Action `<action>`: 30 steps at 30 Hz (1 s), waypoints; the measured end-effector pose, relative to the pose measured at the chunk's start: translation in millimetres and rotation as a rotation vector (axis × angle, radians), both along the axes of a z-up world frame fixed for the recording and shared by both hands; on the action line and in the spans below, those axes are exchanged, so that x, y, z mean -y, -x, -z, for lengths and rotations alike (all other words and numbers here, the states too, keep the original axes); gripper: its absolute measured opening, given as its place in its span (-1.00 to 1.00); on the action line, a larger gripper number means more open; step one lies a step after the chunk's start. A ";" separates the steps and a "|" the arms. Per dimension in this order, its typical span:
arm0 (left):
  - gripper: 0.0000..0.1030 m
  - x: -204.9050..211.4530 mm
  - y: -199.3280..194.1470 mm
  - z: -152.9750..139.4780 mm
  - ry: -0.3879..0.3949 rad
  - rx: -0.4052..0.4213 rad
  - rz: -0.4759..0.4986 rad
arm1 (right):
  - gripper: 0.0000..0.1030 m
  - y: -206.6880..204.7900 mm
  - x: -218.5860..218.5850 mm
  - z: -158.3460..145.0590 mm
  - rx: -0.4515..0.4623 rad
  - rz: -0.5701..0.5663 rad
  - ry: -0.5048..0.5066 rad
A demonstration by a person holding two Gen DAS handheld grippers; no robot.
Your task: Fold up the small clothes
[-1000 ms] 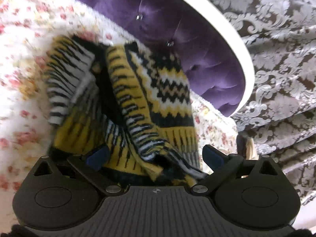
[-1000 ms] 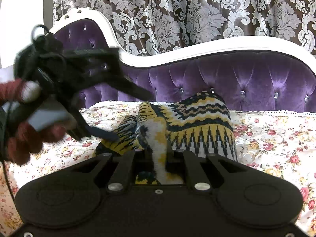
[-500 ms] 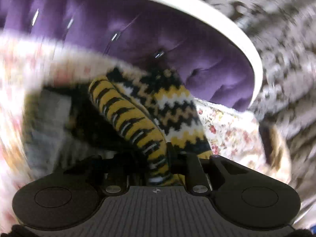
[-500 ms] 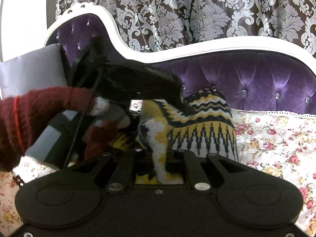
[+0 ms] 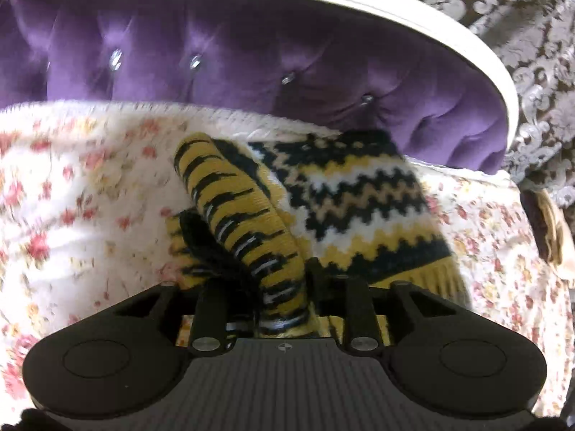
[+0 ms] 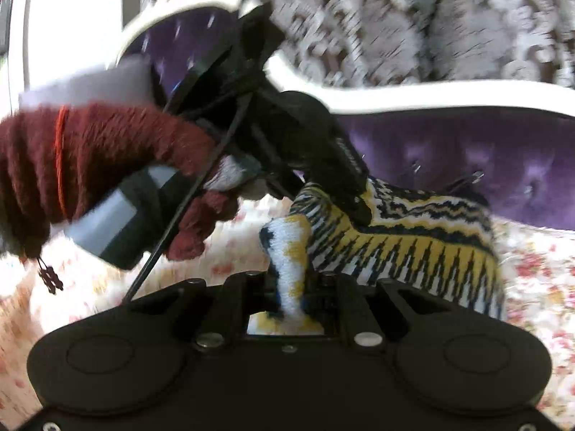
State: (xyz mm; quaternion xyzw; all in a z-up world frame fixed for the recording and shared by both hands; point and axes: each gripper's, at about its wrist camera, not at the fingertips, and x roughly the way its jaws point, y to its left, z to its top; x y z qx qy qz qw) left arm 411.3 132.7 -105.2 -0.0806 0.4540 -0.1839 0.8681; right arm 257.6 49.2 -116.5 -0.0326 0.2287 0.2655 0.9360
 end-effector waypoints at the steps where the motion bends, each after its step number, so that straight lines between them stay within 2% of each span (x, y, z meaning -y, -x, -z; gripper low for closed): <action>1: -0.15 -3.8 0.7 3.5 0.023 0.007 -0.019 | -0.62 -0.4 -6.1 5.6 -0.007 -0.008 0.025; 4: -0.02 -12.1 3.8 8.3 0.060 0.018 -0.036 | -0.44 4.6 -20.8 22.0 -0.011 -0.041 0.101; 5: -0.01 -14.3 4.9 8.6 0.071 0.022 -0.038 | -0.30 7.4 -23.4 25.0 -0.009 -0.053 0.119; 8: 0.02 -18.3 2.5 5.6 0.091 0.013 -0.047 | -0.12 13.3 -23.4 25.1 -0.019 -0.081 0.122; 10: 0.14 -21.4 0.0 3.1 0.118 0.001 -0.072 | -0.06 16.0 -20.8 22.6 -0.035 -0.104 0.115; 12: 0.29 -29.8 -2.6 2.3 0.162 -0.012 -0.139 | -0.05 22.6 -19.4 20.5 -0.035 -0.134 0.123; 14: 0.37 -38.6 -4.4 -1.0 0.170 -0.018 -0.226 | -0.05 32.7 -18.0 17.9 -0.029 -0.160 0.138; 16: 0.38 -43.9 -1.5 -10.1 0.118 0.003 -0.278 | -0.05 46.1 -13.0 13.7 -0.027 -0.188 0.119; 19: 0.39 -42.4 15.4 -34.1 0.045 0.083 -0.266 | -0.09 66.5 10.1 -4.0 -0.002 -0.190 0.029; 21: 0.42 -34.4 31.7 -49.8 -0.001 0.142 -0.232 | -0.09 71.3 28.7 -14.9 0.028 -0.139 -0.029; 24: 0.43 -14.3 56.5 -60.8 -0.064 0.225 -0.168 | 0.10 66.9 61.2 -28.6 0.055 -0.001 -0.096; 26: 0.43 1.0 72.1 -57.3 -0.100 0.246 -0.119 | 0.35 56.6 76.6 -30.2 0.040 0.093 -0.090; 30: 0.44 21.1 93.1 -19.2 -0.152 0.177 -0.078 | 0.34 27.2 105.6 -9.0 -0.099 0.218 -0.084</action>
